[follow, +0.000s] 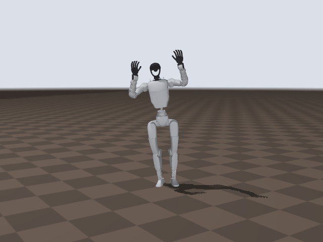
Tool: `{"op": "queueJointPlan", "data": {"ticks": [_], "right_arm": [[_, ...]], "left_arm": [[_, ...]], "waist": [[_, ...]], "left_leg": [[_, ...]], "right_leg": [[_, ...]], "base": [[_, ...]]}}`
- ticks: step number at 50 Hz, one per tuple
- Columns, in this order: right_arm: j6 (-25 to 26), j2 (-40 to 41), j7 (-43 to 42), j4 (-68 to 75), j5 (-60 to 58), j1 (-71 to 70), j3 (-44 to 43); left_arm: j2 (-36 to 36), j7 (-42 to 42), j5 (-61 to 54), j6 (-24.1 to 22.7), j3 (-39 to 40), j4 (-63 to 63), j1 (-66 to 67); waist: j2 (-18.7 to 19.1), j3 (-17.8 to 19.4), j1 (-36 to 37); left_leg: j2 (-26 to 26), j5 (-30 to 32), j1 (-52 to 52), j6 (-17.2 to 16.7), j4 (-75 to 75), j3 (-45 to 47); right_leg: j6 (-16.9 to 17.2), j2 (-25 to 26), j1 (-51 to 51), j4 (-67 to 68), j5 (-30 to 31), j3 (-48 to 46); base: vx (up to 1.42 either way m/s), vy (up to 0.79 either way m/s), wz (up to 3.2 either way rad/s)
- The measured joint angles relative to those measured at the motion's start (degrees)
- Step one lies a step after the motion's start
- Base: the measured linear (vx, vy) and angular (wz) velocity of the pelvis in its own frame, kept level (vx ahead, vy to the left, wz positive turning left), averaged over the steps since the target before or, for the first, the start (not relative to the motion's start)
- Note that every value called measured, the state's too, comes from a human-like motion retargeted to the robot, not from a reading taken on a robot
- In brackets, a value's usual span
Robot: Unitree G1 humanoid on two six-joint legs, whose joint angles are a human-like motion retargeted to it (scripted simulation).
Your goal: Upper body actions
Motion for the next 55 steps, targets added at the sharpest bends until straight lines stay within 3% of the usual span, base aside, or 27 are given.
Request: {"op": "queueJointPlan", "data": {"ticks": [5,10,20,27,32,35,38,42,45,47,50,52,55], "right_arm": [[1.63,-5.7,-1.3,-5.59,-14.63,-4.12,7.2],[2.94,-6.46,-2.72,-7.11,-17.74,-3.53,6.5],[4.33,-0.39,2.94,5.72,-4.09,8.97,-11.29],[-2.39,3.74,12.88,9.98,9.1,22.58,-20.15],[-8.45,10.87,14.57,10.59,5.26,37.66,-24.09],[-12.25,16.87,17.09,16.48,-1.61,44.65,-22.51],[-11.77,23.54,21.98,28.09,-10.14,48.84,-19.82],[-6.02,30.8,30.34,49.97,-20.97,50.81,-18.6],[3.63,34.33,35.15,70.56,-25.21,49.84,-18.89],[9.13,35.28,39.71,83.51,-23.97,49.91,-16.99],[16.61,36.18,46.86,96.08,-21.66,51.13,-13.87],[23.22,39.62,42.74,101.17,-19.07,51.82,-13.93],[26.26,42.94,38.49,105.3,-12.51,53.22,-12.5]], "left_arm": [[-2.53,-6.95,2.72,-0.2,-10.31,-3.77,-6.37],[-2.6,-7.37,11.48,3.15,-11.2,-4.43,-6.97],[-1.5,-1.28,-1.81,4.63,4.46,5.07,6.52],[-1.66,-0.29,-11.86,2.49,18.58,4.75,26.18],[-11.99,-1.56,-13.42,4.13,27.79,3.26,44.38],[-22.26,-3.69,-15.71,5.79,27.7,6.61,52.52],[-32.48,-7.37,-19.02,7.16,24.0,16.22,56.79],[-43.92,-5.46,-23.78,3.27,18.7,40.77,54.89],[-46.84,-8.48,-26.07,-1.24,14.66,58.59,54.23],[-47.65,-10.92,-24.95,-0.35,11.84,68.12,54.25],[-50.57,-15.03,-23.63,5.47,9.4,79.52,52.91],[-53.38,-22.22,-24.93,10.77,8.27,82.4,53.2],[-56.84,-36.49,-28.93,18.91,6.07,83.63,54.68]], "waist": [[-0.4,0.04,0.86],[-0.66,0.84,1.02],[-0.52,1.32,0.0],[-0.48,3.9,-0.59],[-0.29,5.52,-0.51],[-0.23,6.17,-0.87],[-0.41,6.85,-1.27],[-0.68,7.62,-0.96],[-0.93,7.79,-1.0],[-1.12,7.72,-1.01],[-1.29,8.17,-0.19],[-1.26,8.66,0.35],[0.05,9.19,4.39]], "left_leg": [[-0.08,-0.02,0.21,0.02,0.06,0.2],[-0.13,0.02,0.56,0.08,0.08,0.19],[-0.13,0.26,-0.04,0.12,0.18,0.0],[-0.15,0.27,0.54,0.17,0.15,0.59],[-0.07,0.33,0.97,0.13,-0.05,1.04],[-0.07,0.33,1.18,0.13,-0.13,1.25],[-0.2,0.41,1.5,0.16,-0.14,1.05],[-0.34,0.59,1.81,0.25,-0.17,0.66],[-0.38,0.68,1.7,0.28,-0.14,0.37],[-0.34,0.69,1.7,0.25,-0.17,0.35],[-0.26,0.64,1.84,0.25,-0.19,0.63],[-0.21,0.62,2.02,0.27,-0.17,0.75],[2.23,0.05,2.76,-0.38,-0.15,4.27]], "right_leg": [[-0.04,-0.05,0.19,0.0,0.05,0.15],[-0.08,-0.06,0.56,0.08,0.02,0.19],[-0.03,-0.14,0.17,-0.03,0.3,0.12],[-0.14,-0.09,0.42,0.01,0.58,0.59],[-0.08,-0.16,0.35,0.08,0.92,1.0],[-0.06,-0.19,0.38,0.06,1.08,1.18],[-0.06,-0.29,0.78,-0.01,1.12,1.02],[-0.01,-0.42,1.29,-0.07,1.13,0.7],[-0.05,-0.36,1.44,-0.2,1.08,0.45],[-0.07,-0.31,1.43,-0.18,1.06,0.47],[-0.07,-0.26,1.39,-0.1,1.12,0.67],[-0.1,-0.2,1.54,-0.07,1.13,0.78],[2.76,-2.06,-2.65,4.47,1.66,5.05]], "base": [[0.0,0.0,0.0],[0.0,0.0,0.0],[0.0,0.0,0.0],[0.0,0.0,0.0],[0.0,0.0,0.0],[0.0,0.0,0.0],[0.0,0.0,0.0],[0.0,0.0,0.0],[0.0,0.0,0.0],[0.0,0.0,0.0],[0.0,0.0,0.0],[0.0,0.0,0.0],[0.01,0.01,-1.0]]}}
